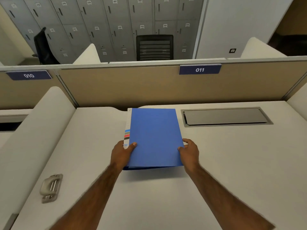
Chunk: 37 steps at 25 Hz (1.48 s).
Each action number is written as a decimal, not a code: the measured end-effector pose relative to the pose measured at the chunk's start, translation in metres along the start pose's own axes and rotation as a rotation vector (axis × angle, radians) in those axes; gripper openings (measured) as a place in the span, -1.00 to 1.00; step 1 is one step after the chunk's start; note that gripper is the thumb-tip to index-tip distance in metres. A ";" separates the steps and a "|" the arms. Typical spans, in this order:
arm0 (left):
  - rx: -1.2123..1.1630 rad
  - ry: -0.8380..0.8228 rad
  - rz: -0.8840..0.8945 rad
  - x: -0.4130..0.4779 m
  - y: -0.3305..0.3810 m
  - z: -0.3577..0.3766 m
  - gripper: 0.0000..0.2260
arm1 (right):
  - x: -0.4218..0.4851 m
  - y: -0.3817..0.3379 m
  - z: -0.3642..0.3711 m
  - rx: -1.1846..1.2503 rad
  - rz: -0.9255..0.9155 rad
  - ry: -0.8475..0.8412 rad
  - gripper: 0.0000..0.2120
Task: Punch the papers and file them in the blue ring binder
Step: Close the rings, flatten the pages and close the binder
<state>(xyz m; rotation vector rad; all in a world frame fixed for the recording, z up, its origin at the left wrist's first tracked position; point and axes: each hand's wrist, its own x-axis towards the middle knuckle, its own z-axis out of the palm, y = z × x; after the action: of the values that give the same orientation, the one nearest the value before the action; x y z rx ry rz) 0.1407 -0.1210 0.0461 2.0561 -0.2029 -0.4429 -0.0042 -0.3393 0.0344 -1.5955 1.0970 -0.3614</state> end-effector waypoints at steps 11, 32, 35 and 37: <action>0.067 0.082 0.046 0.070 -0.017 0.014 -0.64 | 0.067 -0.003 0.052 -0.144 -0.046 0.016 -0.61; 0.777 -0.050 0.342 0.085 -0.035 0.042 -0.38 | 0.069 0.018 0.069 -0.632 -0.302 -0.090 -0.52; 0.810 -0.068 0.342 0.088 -0.037 0.042 -0.37 | 0.065 0.033 0.071 -0.794 -0.377 -0.118 -0.39; 0.824 -0.070 0.341 0.089 -0.037 0.042 -0.37 | 0.064 0.042 0.073 -0.852 -0.379 -0.117 -0.33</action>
<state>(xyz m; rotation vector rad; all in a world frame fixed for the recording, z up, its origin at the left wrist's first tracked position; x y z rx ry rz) 0.2049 -0.1649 -0.0248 2.7254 -0.8829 -0.2286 0.0627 -0.3440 -0.0471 -2.5579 0.8934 -0.0236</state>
